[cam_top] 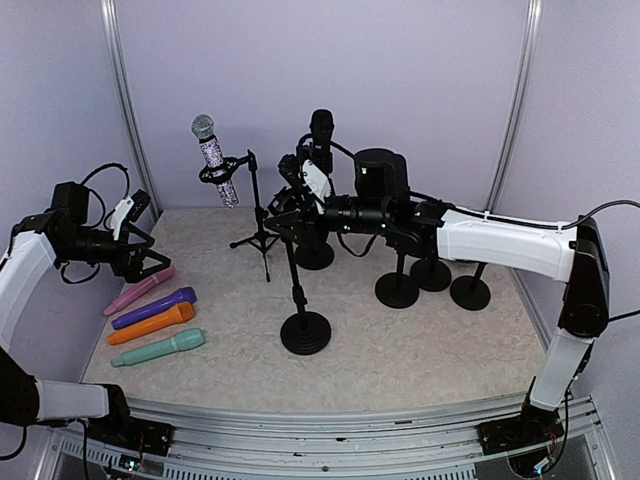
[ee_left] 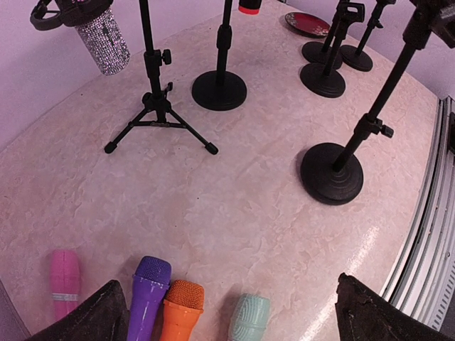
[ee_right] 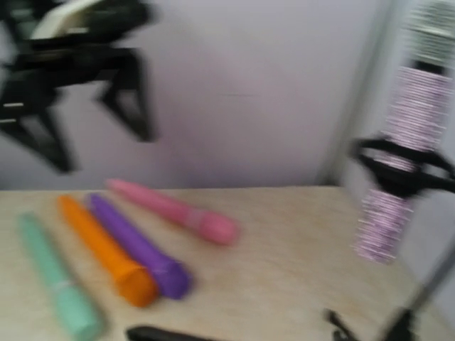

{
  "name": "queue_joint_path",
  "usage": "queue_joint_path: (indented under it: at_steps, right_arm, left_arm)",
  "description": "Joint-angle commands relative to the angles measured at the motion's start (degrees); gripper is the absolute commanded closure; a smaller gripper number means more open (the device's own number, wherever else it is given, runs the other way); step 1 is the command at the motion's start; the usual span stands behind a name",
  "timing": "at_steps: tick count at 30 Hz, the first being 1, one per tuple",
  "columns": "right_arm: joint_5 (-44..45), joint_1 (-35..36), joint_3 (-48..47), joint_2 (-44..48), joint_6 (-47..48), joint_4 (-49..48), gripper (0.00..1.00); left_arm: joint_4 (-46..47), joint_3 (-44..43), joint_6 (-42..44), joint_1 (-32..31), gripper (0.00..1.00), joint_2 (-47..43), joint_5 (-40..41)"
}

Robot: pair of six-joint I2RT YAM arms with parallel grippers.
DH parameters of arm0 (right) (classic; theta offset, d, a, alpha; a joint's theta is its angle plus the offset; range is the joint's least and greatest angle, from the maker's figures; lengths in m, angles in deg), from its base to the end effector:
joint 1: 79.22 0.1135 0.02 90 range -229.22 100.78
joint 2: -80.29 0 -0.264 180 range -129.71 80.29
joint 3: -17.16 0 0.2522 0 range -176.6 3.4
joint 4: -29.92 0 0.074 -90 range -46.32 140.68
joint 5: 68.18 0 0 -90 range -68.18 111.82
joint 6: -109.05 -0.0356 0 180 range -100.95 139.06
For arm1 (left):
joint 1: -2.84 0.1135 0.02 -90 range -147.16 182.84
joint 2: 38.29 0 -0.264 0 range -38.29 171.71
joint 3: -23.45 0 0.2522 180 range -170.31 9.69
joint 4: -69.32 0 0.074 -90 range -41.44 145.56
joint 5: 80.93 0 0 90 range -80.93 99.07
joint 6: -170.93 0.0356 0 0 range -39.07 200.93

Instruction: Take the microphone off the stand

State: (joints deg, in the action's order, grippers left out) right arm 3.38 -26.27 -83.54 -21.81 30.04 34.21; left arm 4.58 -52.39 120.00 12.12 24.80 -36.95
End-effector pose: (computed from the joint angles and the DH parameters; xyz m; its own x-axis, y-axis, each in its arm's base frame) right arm 0.2529 0.3537 0.3548 0.1218 -0.1388 -0.9828 -0.9408 0.2994 -0.1589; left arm 0.2087 0.0081 0.3268 -0.3987 0.3783 -0.8354 0.7427 0.6676 -0.0521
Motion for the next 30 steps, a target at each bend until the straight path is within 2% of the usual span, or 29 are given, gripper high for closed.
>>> queue_joint_path:
  at_steps: [1,3,4,7,9,18,27,30]
  right_arm:
    - [-12.04,-0.34,-4.71,-1.51,3.11,-0.35,0.73]
    - [-12.50,-0.89,-3.73,-1.78,3.24,-1.27,0.71]
    - [-12.27,-1.05,-3.30,-1.74,3.30,-1.59,0.64]
    - [-8.81,-1.14,-2.19,-1.09,3.32,-2.03,0.24]
    - [-6.71,-1.17,-1.80,-0.24,3.07,-1.91,0.02]
    - [2.35,0.22,0.30,8.62,-2.73,-0.01,0.00]
    - [14.38,3.97,12.93,24.10,-20.01,7.65,0.00]
    - [15.00,4.33,16.30,28.14,-28.50,11.70,0.00]
  left_arm:
    - [1.01,-0.38,0.35,0.06,0.01,-0.83,0.06]
    - [1.10,-0.29,0.41,0.08,0.01,-0.80,0.20]
    - [1.10,-0.29,0.35,0.04,0.01,-0.73,0.15]
    - [1.16,-0.26,0.32,0.05,0.01,-0.69,0.31]
    - [1.25,-0.34,0.15,0.04,0.01,-0.64,0.49]
    - [2.16,-0.13,-0.95,0.04,0.01,-1.38,0.94]
    - [4.23,-0.12,-2.75,0.04,0.01,-1.87,1.27]
    - [4.28,-0.54,-3.65,-0.01,0.01,-1.28,1.39]
